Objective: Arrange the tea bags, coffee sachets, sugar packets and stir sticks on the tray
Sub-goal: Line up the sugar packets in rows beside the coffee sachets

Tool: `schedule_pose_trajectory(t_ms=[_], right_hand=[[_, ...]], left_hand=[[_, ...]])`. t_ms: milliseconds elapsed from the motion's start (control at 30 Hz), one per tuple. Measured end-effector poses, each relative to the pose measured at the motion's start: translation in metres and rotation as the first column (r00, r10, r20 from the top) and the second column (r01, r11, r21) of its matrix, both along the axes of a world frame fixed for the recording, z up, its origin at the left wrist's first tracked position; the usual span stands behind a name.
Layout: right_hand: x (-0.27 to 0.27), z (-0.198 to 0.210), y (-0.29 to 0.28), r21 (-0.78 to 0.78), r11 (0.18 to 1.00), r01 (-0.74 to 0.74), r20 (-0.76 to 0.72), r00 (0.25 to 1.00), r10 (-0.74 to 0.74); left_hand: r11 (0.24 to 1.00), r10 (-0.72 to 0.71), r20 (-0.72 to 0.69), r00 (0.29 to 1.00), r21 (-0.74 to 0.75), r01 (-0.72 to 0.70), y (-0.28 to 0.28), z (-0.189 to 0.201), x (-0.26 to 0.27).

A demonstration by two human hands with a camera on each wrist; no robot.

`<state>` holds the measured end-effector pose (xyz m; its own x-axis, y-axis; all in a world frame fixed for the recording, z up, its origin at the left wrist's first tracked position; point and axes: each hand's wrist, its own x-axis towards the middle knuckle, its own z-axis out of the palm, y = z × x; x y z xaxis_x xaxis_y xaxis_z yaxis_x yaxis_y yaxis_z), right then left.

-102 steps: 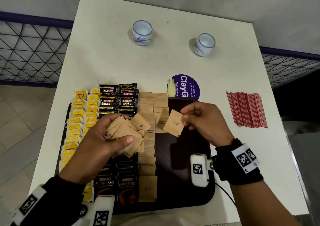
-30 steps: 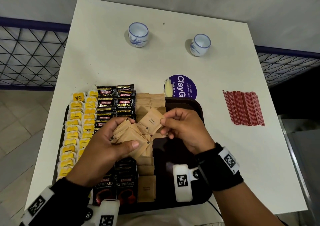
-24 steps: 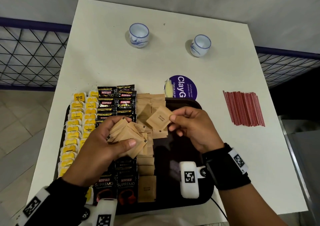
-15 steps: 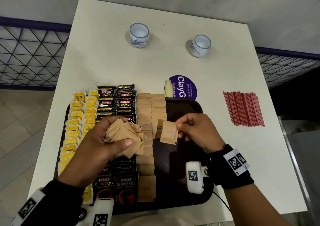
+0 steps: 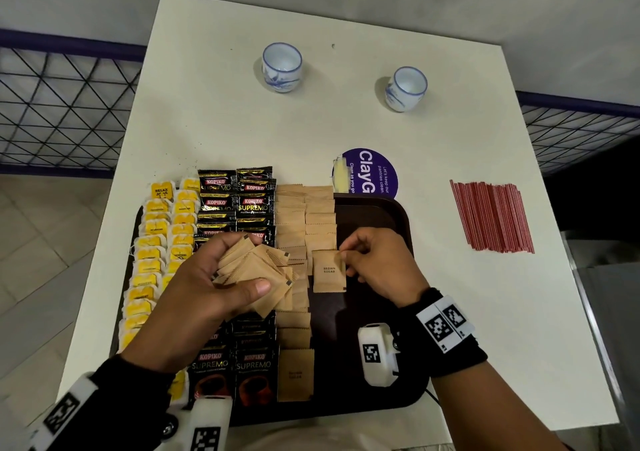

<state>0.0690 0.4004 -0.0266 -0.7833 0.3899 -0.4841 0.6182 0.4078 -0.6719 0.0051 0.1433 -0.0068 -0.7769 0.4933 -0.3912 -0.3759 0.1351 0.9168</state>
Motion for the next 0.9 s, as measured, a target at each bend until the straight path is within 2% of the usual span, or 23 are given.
schedule_pose_trajectory(t_ms=[233,633,900], right_hand=[[-0.003,-0.005,-0.011,0.054,0.999,-0.001,-0.027,1.0,0.003],[-0.001,-0.002,-0.018,0.018,0.998,0.061,-0.015,0.998,-0.06],[-0.001,-0.006,-0.017,0.053,0.997,0.057,-0.023,0.998,-0.056]], left_hand=[[1.0,-0.013,0.005,1.0,-0.006,0.013,0.002,0.001,-0.002],[1.0,-0.022,0.038,0.999,0.018,0.021,0.004,0.001,-0.001],[0.999,-0.031,0.029,0.999,0.017,0.031,0.007,0.002,0.0]])
